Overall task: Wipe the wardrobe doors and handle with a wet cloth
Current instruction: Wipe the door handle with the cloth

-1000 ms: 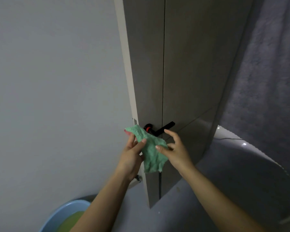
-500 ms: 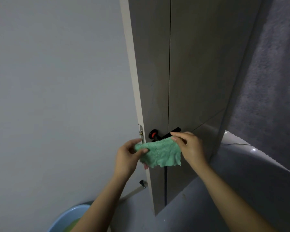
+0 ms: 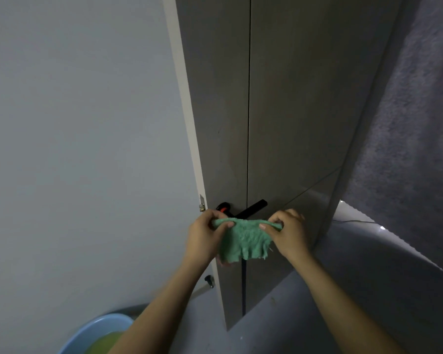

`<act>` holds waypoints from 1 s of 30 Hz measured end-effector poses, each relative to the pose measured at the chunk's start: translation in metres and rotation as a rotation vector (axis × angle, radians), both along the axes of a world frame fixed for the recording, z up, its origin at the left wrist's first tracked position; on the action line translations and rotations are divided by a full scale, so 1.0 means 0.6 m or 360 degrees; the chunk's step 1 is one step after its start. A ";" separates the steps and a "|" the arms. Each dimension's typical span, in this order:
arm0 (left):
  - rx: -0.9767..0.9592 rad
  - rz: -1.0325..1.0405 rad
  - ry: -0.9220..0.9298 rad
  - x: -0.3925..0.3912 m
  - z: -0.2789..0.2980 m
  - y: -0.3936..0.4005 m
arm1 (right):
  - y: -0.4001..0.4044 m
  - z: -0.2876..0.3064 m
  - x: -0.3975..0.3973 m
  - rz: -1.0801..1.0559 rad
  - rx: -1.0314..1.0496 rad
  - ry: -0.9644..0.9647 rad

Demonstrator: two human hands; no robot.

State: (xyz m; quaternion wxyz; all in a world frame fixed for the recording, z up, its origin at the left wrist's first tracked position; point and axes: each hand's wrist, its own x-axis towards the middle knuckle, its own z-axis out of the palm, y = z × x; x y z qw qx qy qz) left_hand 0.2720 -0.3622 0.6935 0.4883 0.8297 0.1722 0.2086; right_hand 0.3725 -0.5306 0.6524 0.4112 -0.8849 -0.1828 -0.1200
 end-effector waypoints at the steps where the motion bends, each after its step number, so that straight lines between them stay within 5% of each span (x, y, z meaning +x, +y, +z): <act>1: 0.0040 0.0019 0.0006 0.017 -0.002 -0.003 | 0.001 -0.008 0.007 -0.0052 0.0032 0.0059; 9: 0.0725 0.0226 0.0359 0.149 -0.058 0.004 | 0.036 -0.049 0.092 -0.0193 -0.0164 0.0260; 12: 0.0459 0.0460 0.0303 0.153 -0.073 -0.001 | 0.057 -0.062 0.098 -0.0132 -0.0123 -0.0199; 14: 0.0217 0.0562 0.0204 0.147 -0.084 -0.005 | 0.073 -0.072 0.088 0.0204 -0.0034 -0.0424; 18: -0.0150 0.0645 0.0038 0.135 -0.091 -0.009 | 0.100 -0.098 0.071 0.0667 0.0022 -0.0163; 30: -0.0271 0.0626 -0.0166 0.097 -0.088 0.056 | 0.151 -0.119 0.111 0.0167 -0.0390 -0.0512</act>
